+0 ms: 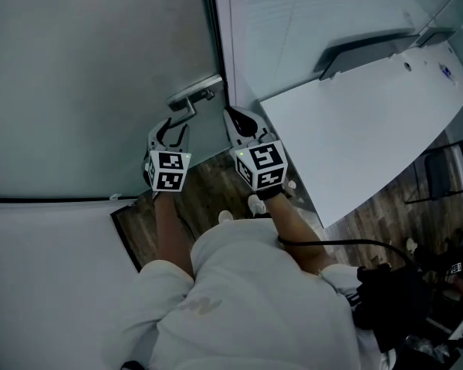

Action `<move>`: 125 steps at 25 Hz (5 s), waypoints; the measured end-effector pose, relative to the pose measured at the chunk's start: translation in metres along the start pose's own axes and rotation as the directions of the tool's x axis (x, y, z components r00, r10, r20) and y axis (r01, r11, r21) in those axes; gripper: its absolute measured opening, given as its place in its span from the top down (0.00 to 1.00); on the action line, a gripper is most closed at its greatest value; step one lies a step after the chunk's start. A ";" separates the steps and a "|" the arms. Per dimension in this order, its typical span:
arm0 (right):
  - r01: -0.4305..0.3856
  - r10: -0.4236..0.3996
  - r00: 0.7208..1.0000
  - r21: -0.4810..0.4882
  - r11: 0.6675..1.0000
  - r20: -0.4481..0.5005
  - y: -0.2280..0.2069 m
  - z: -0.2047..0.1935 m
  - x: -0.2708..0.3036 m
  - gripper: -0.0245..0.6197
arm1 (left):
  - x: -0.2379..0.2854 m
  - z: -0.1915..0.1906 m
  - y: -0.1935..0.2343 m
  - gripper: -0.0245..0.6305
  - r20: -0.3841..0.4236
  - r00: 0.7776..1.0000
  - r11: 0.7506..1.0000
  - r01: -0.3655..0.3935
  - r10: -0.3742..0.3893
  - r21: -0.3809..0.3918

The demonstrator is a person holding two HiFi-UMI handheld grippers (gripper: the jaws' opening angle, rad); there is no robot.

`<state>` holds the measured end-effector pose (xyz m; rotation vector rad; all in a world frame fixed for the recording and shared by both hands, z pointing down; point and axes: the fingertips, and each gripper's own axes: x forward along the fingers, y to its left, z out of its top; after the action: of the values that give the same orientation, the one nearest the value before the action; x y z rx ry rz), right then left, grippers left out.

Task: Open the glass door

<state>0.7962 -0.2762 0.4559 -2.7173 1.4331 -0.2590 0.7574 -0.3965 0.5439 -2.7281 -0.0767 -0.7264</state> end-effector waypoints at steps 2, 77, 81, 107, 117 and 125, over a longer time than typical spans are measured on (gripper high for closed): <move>0.005 -0.005 1.000 -0.006 1.000 0.000 0.000 -0.001 0.000 0.96 | 0.006 -0.007 0.000 0.73 -0.033 0.999 0.998 -0.002 0.004 0.060; 0.112 -0.110 0.993 0.026 0.993 -0.041 -0.022 -0.022 -0.017 0.96 | 0.045 -0.041 0.008 0.74 -0.014 0.984 0.975 0.171 -0.175 -0.144; 0.120 -0.119 0.992 0.020 0.993 -0.042 -0.019 -0.020 -0.023 0.96 | 0.041 -0.040 0.007 0.74 -0.023 0.984 0.976 0.171 -0.176 -0.136; 0.199 -0.197 0.976 0.008 0.980 -0.088 0.037 -0.056 -0.090 0.96 | -0.001 -0.048 -0.033 0.74 -0.048 0.987 0.985 0.155 -0.151 0.081; 0.197 -0.194 0.978 0.027 0.980 -0.081 0.060 -0.057 -0.140 0.96 | -0.028 -0.051 -0.054 0.74 -0.084 0.988 0.983 0.142 -0.133 0.118; 0.142 -0.142 0.990 0.011 0.990 -0.006 0.054 -0.032 -0.214 0.96 | -0.056 -0.061 -0.077 0.73 -0.160 0.985 0.961 -0.017 0.063 0.275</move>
<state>0.6280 -0.1303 0.4549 -2.8145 1.2370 -0.2805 0.6695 -0.3411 0.5884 -2.3923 -0.0763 -0.8611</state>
